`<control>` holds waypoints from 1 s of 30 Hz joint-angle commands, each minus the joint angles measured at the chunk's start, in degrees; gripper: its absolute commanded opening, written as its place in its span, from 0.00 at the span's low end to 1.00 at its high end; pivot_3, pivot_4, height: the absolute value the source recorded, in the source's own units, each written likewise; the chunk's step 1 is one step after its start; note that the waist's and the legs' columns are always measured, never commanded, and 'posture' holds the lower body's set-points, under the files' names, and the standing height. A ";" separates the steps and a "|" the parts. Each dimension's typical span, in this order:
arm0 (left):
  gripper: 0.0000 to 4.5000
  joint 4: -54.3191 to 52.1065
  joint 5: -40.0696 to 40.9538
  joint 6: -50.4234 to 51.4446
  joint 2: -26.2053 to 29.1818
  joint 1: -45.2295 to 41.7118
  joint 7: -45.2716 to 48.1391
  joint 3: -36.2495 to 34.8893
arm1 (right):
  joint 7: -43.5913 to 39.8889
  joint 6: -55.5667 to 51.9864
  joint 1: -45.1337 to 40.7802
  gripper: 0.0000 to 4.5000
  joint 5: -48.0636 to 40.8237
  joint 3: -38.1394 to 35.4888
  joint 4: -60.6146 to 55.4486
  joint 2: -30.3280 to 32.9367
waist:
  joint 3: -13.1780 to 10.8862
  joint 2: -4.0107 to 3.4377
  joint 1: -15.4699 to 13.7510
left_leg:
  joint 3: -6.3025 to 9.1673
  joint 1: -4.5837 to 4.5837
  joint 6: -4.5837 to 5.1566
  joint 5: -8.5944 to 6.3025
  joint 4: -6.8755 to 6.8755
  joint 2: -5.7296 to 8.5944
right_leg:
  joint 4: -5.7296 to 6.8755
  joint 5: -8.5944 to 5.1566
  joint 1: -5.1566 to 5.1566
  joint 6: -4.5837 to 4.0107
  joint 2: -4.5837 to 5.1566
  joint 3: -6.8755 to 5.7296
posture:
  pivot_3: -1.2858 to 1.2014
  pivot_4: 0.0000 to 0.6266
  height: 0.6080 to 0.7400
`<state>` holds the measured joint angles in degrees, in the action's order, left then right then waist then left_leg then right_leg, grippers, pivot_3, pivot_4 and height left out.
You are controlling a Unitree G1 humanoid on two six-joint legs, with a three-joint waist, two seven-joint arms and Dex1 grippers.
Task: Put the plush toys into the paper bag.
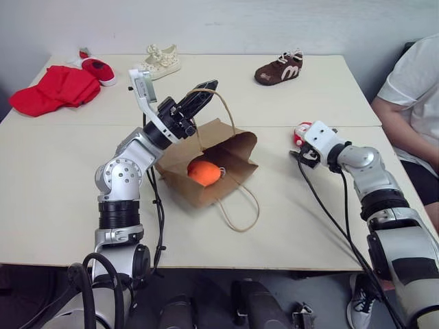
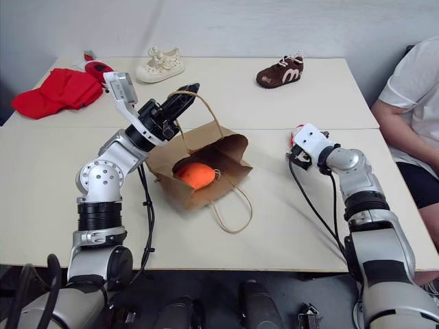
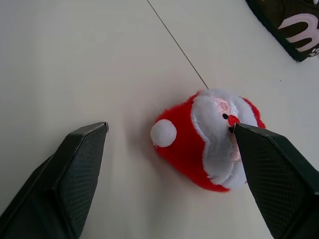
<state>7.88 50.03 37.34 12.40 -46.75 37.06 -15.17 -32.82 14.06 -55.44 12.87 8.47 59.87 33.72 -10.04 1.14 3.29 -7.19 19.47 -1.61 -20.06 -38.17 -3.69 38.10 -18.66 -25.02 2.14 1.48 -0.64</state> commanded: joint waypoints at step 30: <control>0.00 -2.61 1.30 0.36 0.98 0.61 -0.35 -0.86 | -25.53 -24.88 30.79 0.01 -44.04 -9.55 -77.15 3.88 | -0.06 -0.08 -1.28 | 0.16 0.02 -0.05 -0.02 -0.05 -0.01 | 0.03 0.00 0.04 0.01 0.01 -0.10 | 0.52 0.24 1.00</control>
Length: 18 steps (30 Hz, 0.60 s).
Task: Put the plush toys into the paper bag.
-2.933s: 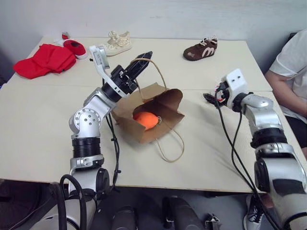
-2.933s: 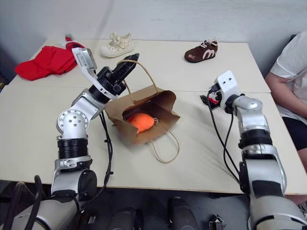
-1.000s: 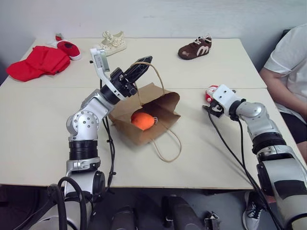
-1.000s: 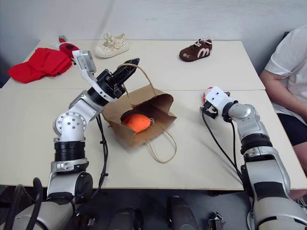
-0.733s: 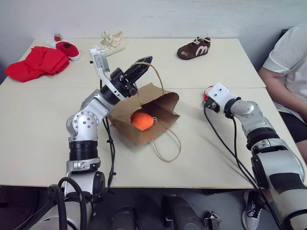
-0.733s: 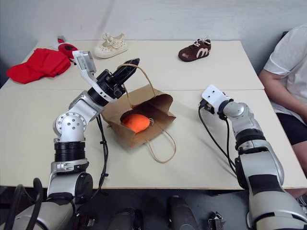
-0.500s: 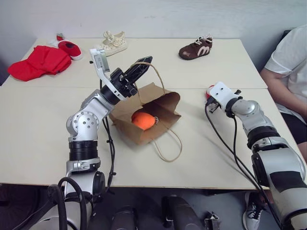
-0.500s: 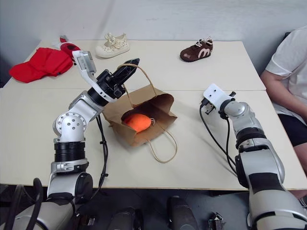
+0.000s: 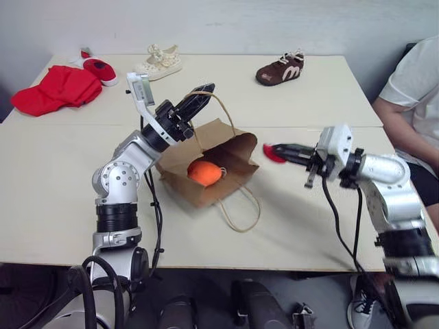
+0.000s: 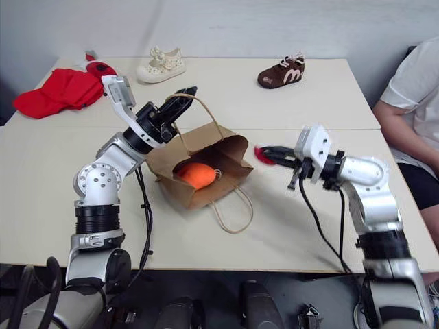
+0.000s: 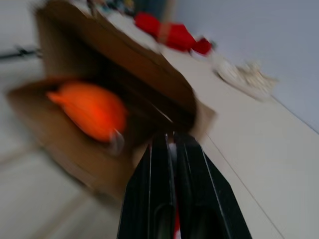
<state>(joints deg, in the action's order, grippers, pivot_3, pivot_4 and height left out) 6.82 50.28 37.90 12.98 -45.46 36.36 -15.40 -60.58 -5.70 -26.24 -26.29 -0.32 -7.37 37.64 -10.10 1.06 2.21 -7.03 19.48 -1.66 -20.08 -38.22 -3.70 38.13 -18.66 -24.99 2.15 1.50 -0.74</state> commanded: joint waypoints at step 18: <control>0.00 -2.04 7.29 4.15 -0.88 -1.97 0.25 -2.24 | 15.63 17.77 -7.95 0.01 15.82 9.49 19.63 -22.84 | -0.01 0.02 -0.27 | 0.06 -0.20 0.03 0.00 -0.02 0.02 | -0.10 0.00 0.30 0.00 -0.01 -0.05 | 0.52 0.24 1.00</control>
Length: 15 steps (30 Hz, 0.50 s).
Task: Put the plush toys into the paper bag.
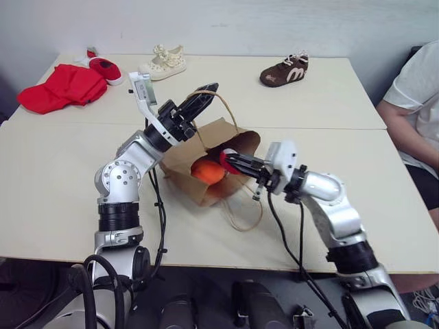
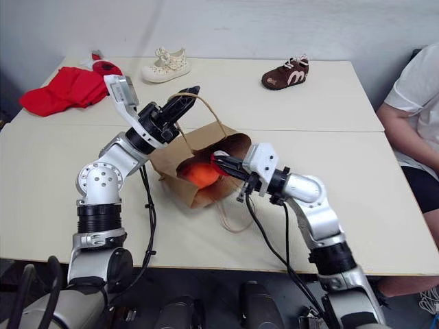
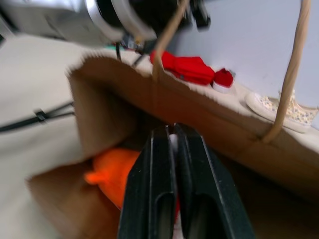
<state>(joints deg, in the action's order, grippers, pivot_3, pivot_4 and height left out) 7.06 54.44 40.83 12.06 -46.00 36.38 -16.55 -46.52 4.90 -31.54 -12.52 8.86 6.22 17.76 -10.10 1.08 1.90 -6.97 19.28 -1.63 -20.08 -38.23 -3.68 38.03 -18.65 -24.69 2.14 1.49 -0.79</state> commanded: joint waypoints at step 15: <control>0.00 -1.55 5.10 3.01 1.34 -1.67 0.85 -1.59 | 16.88 18.12 -12.66 0.01 14.29 0.14 35.92 -10.76 | 0.00 0.00 1.42 | 0.03 0.02 0.01 0.01 0.03 -0.03 | 0.03 0.00 -0.01 -0.01 0.03 -0.03 | 0.52 0.24 1.00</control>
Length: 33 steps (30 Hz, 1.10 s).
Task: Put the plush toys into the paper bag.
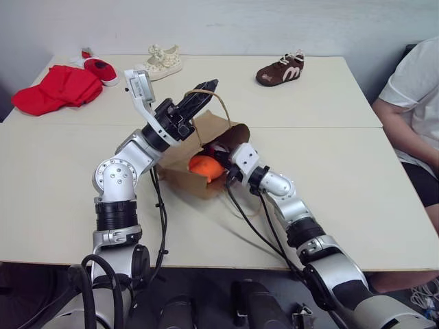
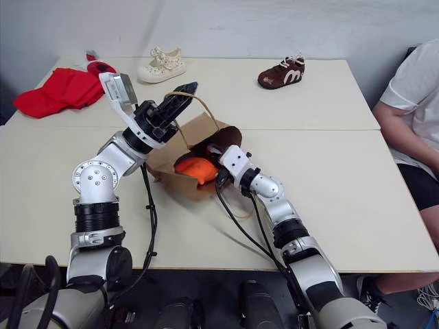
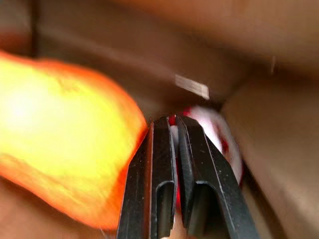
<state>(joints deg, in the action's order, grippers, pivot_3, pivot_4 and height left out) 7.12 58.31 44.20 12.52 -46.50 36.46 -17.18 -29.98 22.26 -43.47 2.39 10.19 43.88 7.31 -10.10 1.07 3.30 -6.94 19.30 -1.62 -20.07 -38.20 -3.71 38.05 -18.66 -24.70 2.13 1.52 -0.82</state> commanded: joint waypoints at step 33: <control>0.00 -1.06 1.43 -0.70 1.58 -0.42 0.48 -1.34 | 1.55 -110.69 18.09 0.92 -52.34 -24.22 -56.04 15.91 | -0.01 0.07 -1.18 | 0.08 0.01 -0.05 0.02 0.08 0.00 | -0.07 0.00 -0.01 0.00 -0.08 0.04 | 0.52 0.24 1.00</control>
<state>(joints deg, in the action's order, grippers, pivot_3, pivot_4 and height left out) 7.21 59.27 44.15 13.75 -46.20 36.37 -18.08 -30.45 -85.62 -25.26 -48.77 -14.07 -11.20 24.78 -10.11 1.15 2.13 -6.86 19.32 -1.67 -20.06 -38.12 -3.70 37.97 -18.66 -24.72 2.13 1.44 -0.77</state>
